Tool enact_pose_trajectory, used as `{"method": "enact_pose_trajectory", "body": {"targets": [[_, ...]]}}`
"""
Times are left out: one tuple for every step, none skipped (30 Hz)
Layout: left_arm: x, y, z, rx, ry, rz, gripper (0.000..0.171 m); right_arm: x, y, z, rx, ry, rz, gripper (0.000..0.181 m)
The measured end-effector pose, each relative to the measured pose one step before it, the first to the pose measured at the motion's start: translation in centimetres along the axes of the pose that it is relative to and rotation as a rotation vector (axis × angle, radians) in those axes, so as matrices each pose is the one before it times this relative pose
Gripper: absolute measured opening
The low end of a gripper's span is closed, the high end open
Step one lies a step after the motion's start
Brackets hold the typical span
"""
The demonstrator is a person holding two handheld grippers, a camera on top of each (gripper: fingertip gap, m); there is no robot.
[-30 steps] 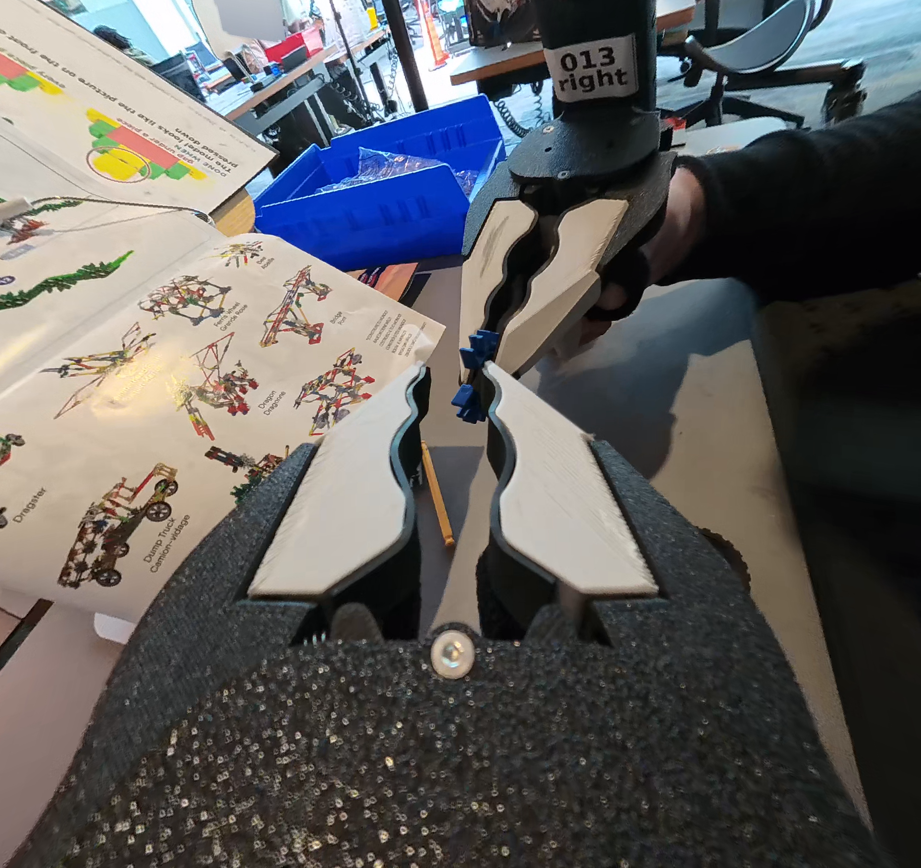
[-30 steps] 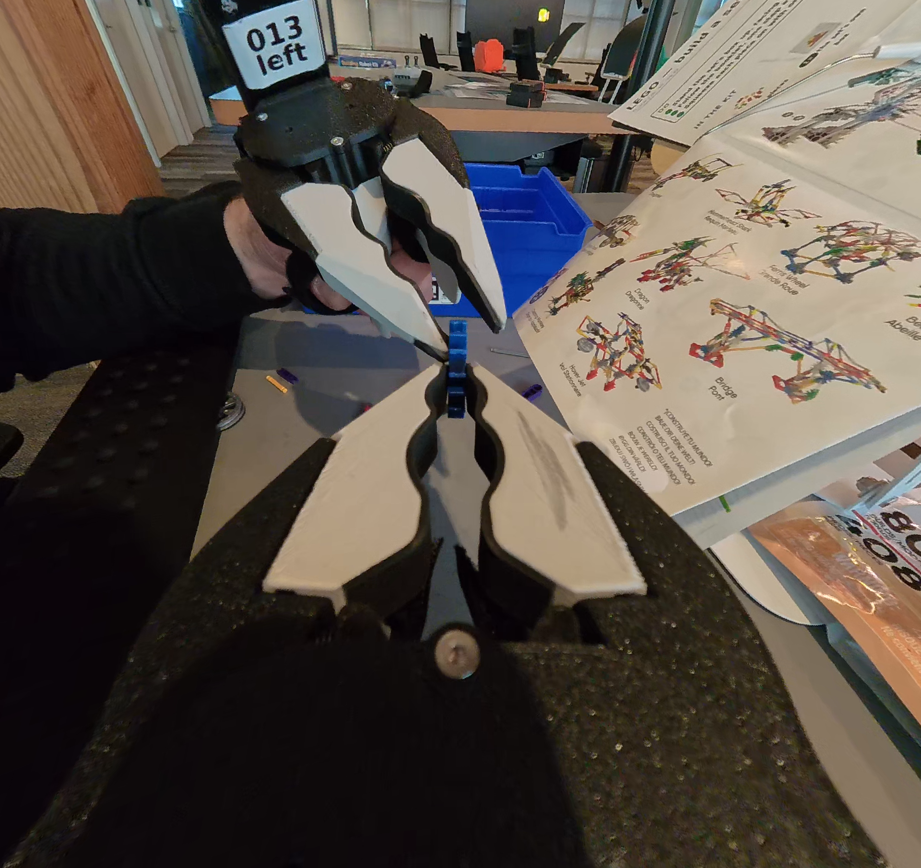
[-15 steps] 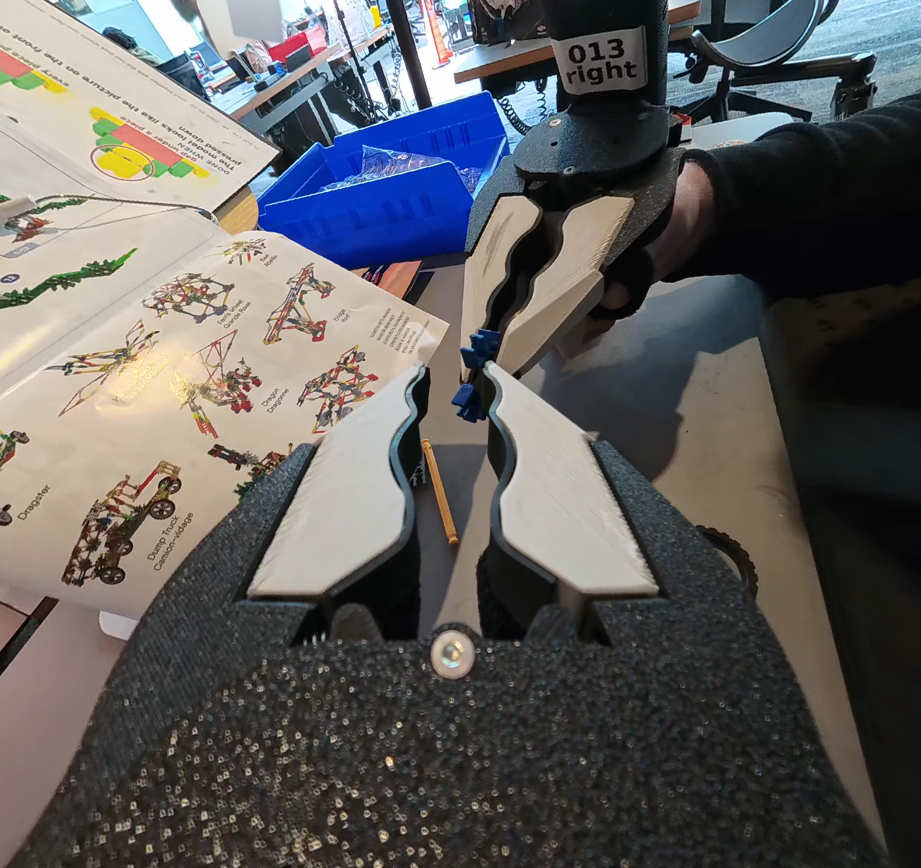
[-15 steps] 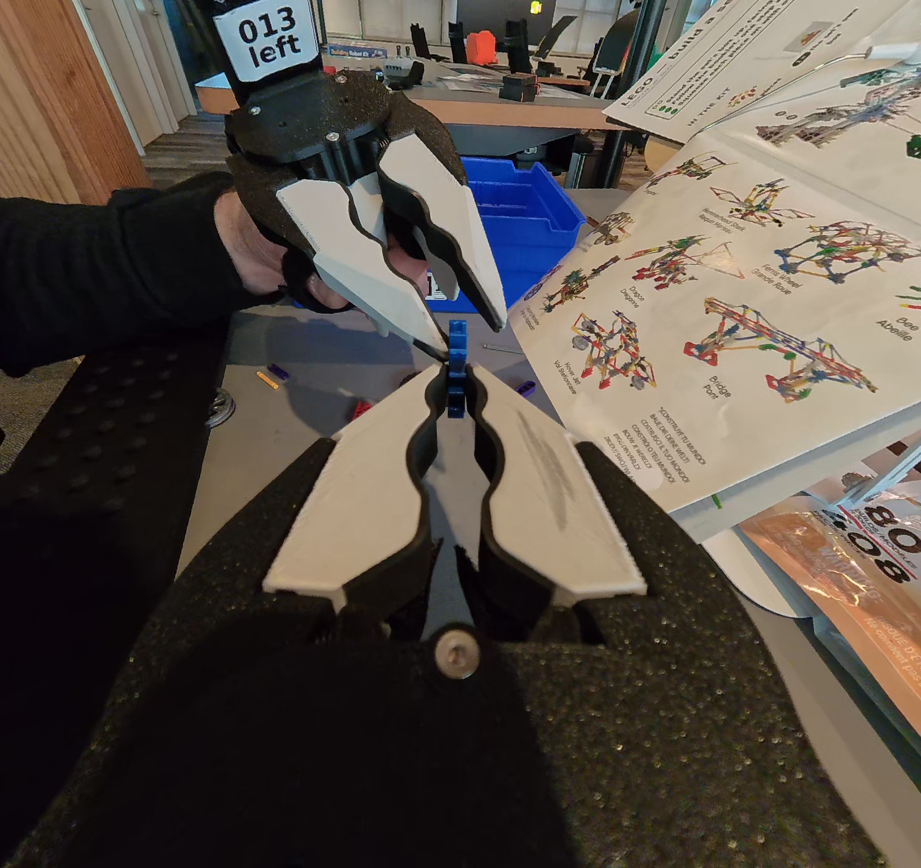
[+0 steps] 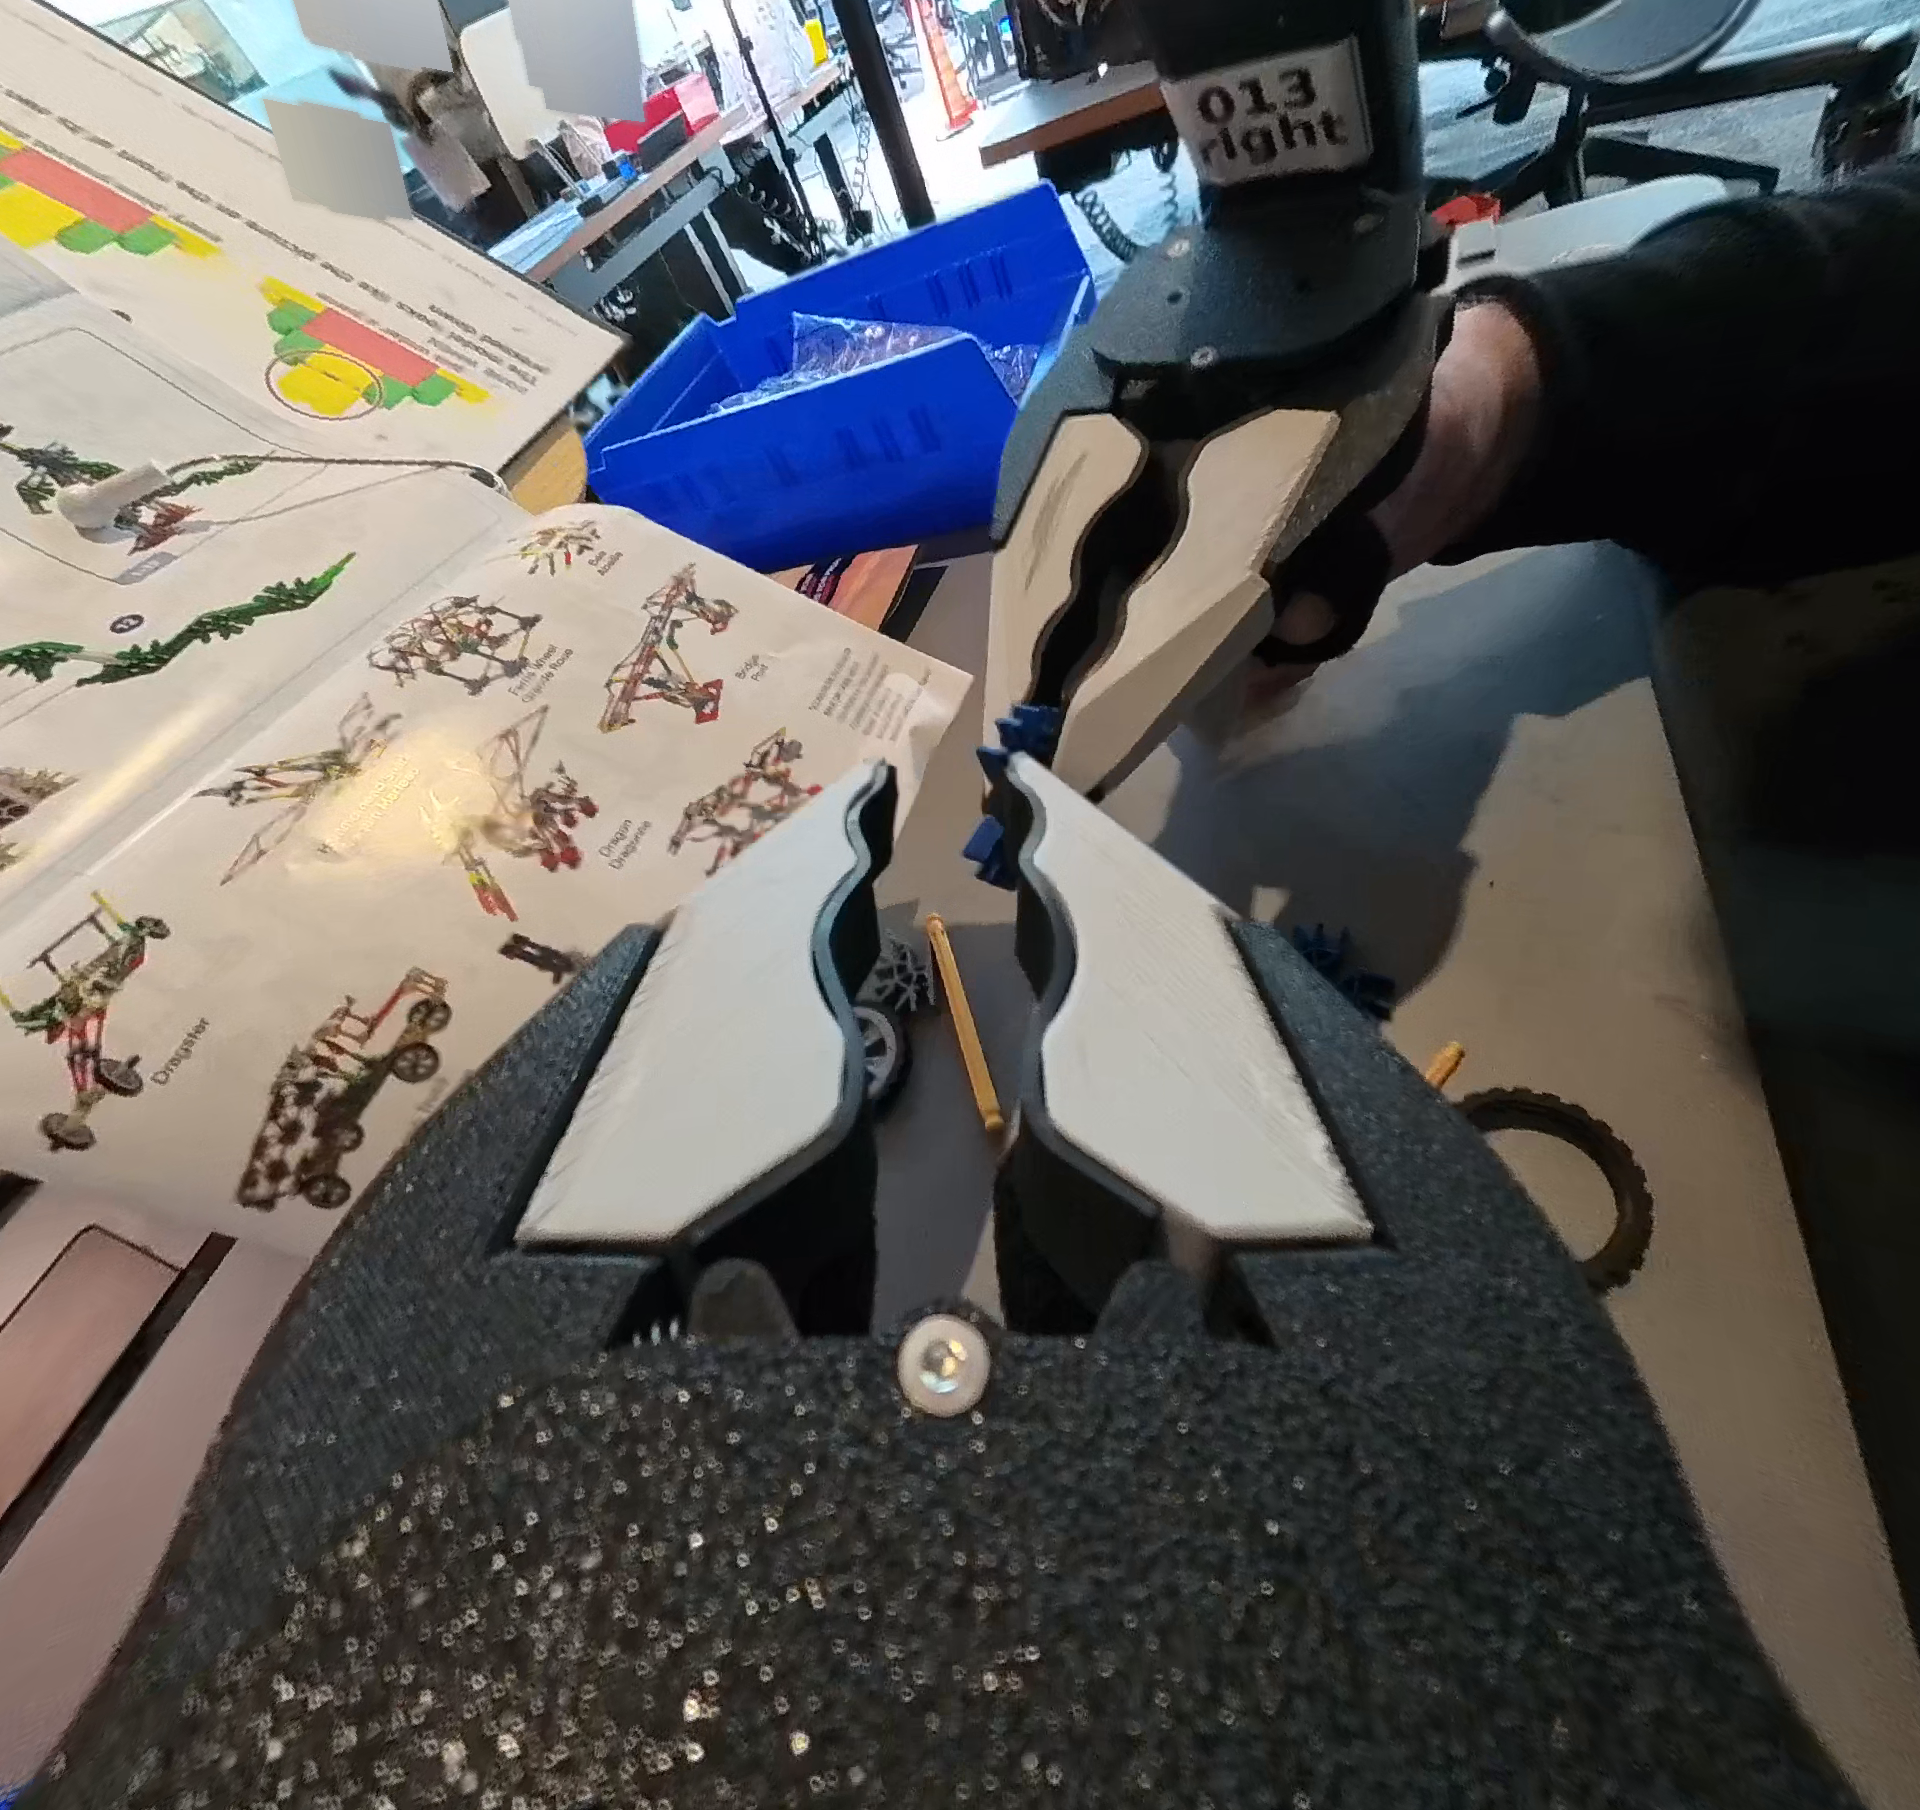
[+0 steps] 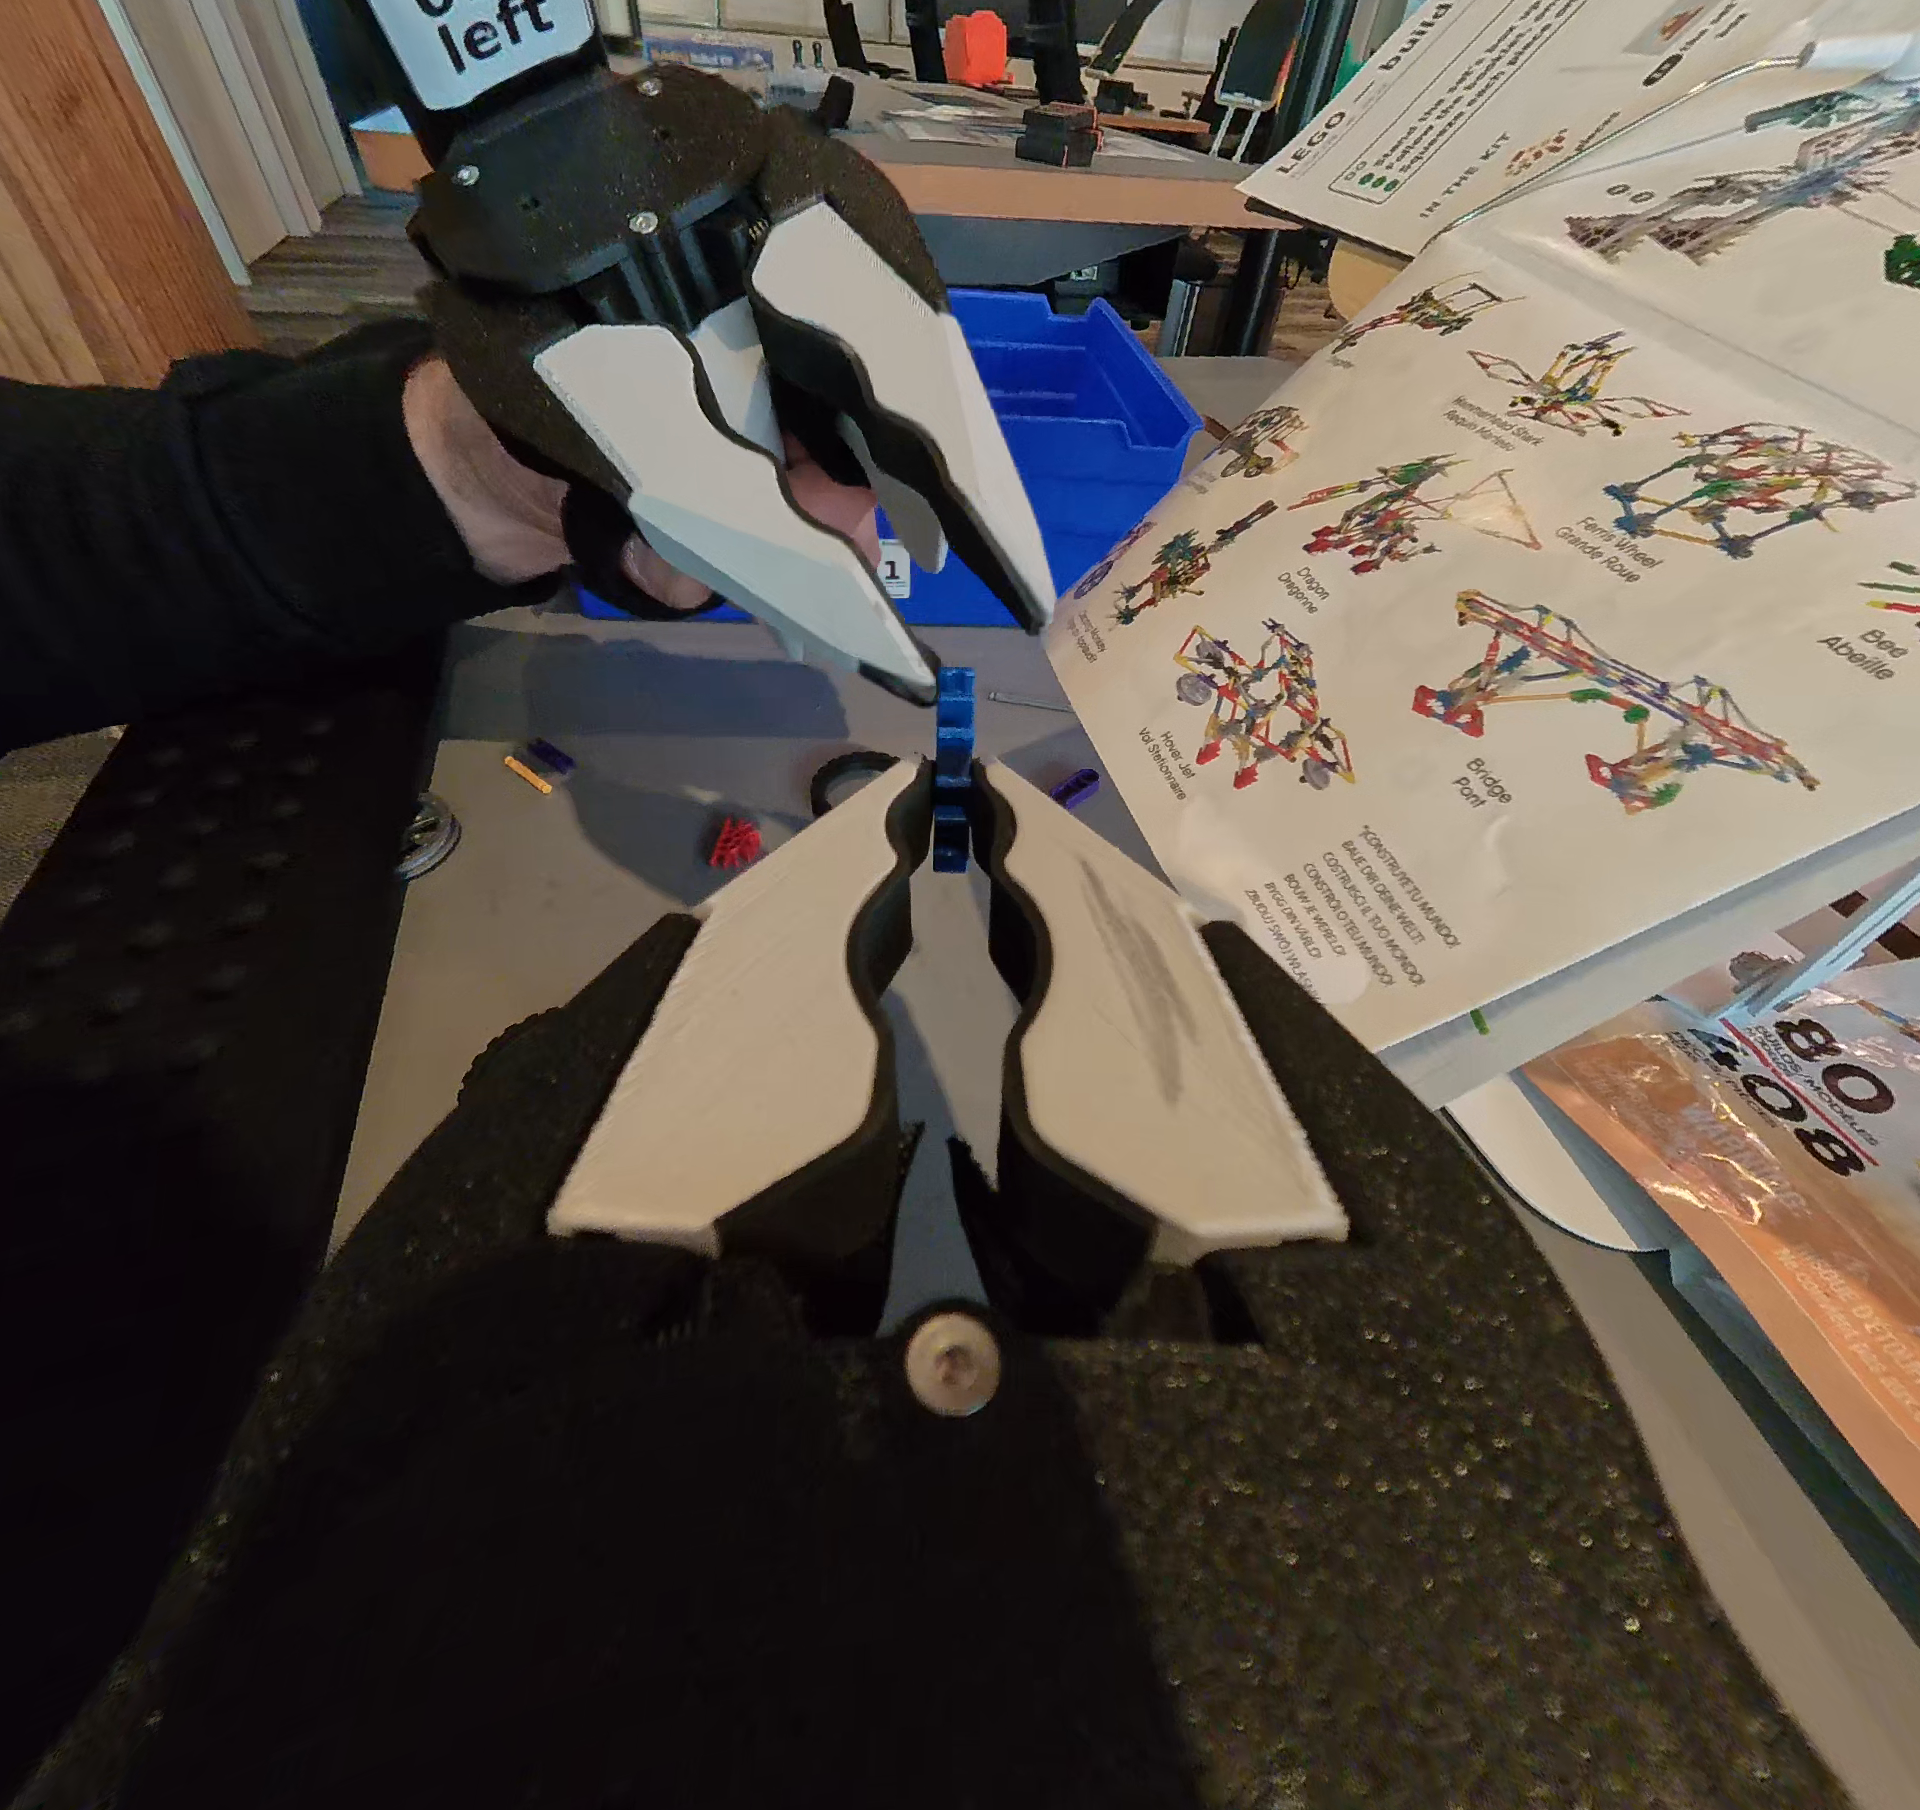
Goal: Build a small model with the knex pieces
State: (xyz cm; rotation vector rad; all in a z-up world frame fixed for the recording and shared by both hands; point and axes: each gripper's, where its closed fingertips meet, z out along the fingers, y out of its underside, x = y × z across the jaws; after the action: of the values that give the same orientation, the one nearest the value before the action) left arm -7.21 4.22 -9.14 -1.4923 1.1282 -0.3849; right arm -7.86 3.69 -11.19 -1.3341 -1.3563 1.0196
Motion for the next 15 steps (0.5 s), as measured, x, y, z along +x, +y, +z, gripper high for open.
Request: {"method": "enact_pose_trajectory", "body": {"targets": [[-0.357, -0.331, -0.067, 0.00545, -0.0064, 0.0003, 0.022, 0.071, -0.077, -0.021, 0.0044, 0.003, 0.005, 0.005], [-0.638, -0.444, -0.065, 0.00323, -0.0205, 0.0051, 0.02, 0.038, -0.04, -0.029, 0.0026, -0.0022, 0.0064, 0.005], [-1.011, -0.531, -0.037, 0.00006, -0.0371, 0.0067, 0.019, -0.074, 0.009, 0.011, 0.0008, -0.0058, 0.0031, 0.005], [-0.607, -0.733, -0.023, 0.00807, -0.0038, 0.0043, 0.019, -0.046, 0.029, 0.047, -0.0008, -0.0001, -0.0012, 0.005], [-0.389, -1.17, -0.059, 0.0314, 0.0156, -0.0016, 0.02, -0.1, 0.107, 0.071, -0.0051, -0.0037, -0.0025, 0.005], [-0.937, -1.16, 0.09, 0.02564, -0.0158, -0.0015, 0.02, -0.084, 0.103, 0.072, -0.0049, -0.0022, -0.0033, 0.005], [-0.911, -0.786, 0.404, -0.00285, -0.0151, 0.0119, 0.02, -0.064, 0.063, 0.054, -0.003, -0.0018, -0.0022, 0.006], [-0.838, -0.335, 0.689, -0.03316, -0.0121, 0.0289, 0.022, -0.036, 0.014, 0.033, -0.0001, -0.002, 0.0008, 0.005], [-1.031, -0.215, 0.792, -0.03708, -0.0288, 0.0487, 0.024, -0.015, 0.008, 0.012, 0.0009, -0.0019, 0.0024, 0.005], [-0.95, -0.276, 0.824, -0.02372, -0.0214, 0.0505, 0.027, 0.009, 0.006, -0.003, 0.0005, -0.0006, 0.0017, 0.005], [-0.814, -0.132, 0.859, -0.02177, -0.0044, 0.0374, 0.03, 0.013, 0.011, -0.006, 0.0002, 0.0001, 0.0012, 0.005], [-0.909, 0.087, 0.889, -0.02414, -0.0038, 0.0215, 0.035, 0.01, -0.04, -0.019, 0.002, 0.0002, 0.0006, 0.005], [-0.859, 0.353, 0.934, -0.03275, 0.0036, 0.0109, 0.042, -0.005, -0.038, -0.03, 0.002, -0.0002, 0.0007, 0.005], [-0.86, 0.445, 0.898, -0.03475, 0.0033, 0.0056, 0.051, 0.005, -0.053, -0.036, 0.0016, 0.0001, 0.0, 0.005], [-0.994, 0.271, 0.797, -0.02024, -0.0092, 0.0092, 0.057, -0.024, -0.063, -0.032, 0.0022, -0.0006, -0.0002, 0.006]]}}
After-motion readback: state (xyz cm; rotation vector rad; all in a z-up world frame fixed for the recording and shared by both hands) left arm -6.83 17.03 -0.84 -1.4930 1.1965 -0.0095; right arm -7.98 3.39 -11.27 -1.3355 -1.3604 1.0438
